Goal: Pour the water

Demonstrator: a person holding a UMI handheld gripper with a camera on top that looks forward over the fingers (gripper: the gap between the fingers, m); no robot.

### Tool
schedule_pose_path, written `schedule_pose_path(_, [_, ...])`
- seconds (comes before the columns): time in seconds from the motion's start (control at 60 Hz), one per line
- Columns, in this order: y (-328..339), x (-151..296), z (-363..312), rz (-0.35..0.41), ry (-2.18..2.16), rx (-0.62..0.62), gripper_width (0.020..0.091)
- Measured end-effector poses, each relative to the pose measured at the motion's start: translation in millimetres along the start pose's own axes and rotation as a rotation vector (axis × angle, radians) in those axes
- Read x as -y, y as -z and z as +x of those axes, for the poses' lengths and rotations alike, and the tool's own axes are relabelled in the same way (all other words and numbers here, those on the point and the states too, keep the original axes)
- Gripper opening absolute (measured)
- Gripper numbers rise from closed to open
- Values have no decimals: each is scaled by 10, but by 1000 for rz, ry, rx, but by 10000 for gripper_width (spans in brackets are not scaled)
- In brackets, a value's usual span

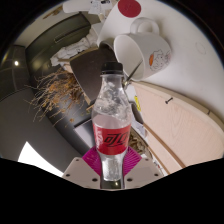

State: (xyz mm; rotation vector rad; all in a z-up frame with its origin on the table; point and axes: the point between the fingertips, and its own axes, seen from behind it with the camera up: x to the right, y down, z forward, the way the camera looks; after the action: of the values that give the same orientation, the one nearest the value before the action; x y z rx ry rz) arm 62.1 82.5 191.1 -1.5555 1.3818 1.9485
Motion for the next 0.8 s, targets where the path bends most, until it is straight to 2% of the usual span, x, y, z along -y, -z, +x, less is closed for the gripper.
schedule_pose_path(0.2, [33, -55, -71, -32, 141, -38, 220])
schedule_pose_path(0.3, [90, -94, -272, -47, 335, -50, 222])
schedule_pose_path(0.4, [184, -22, -576, -28, 621, -66, 221])
schedule_pose_path(0.467, [339, 148, -847, 18, 818, -52, 222])
schedule_pose_path(0.6, [599, 640, -1358, 155, 1222, -121, 223])
schedule_pose_path(0.8, [1028, 1658, -1650, 381, 1664, -299, 223])
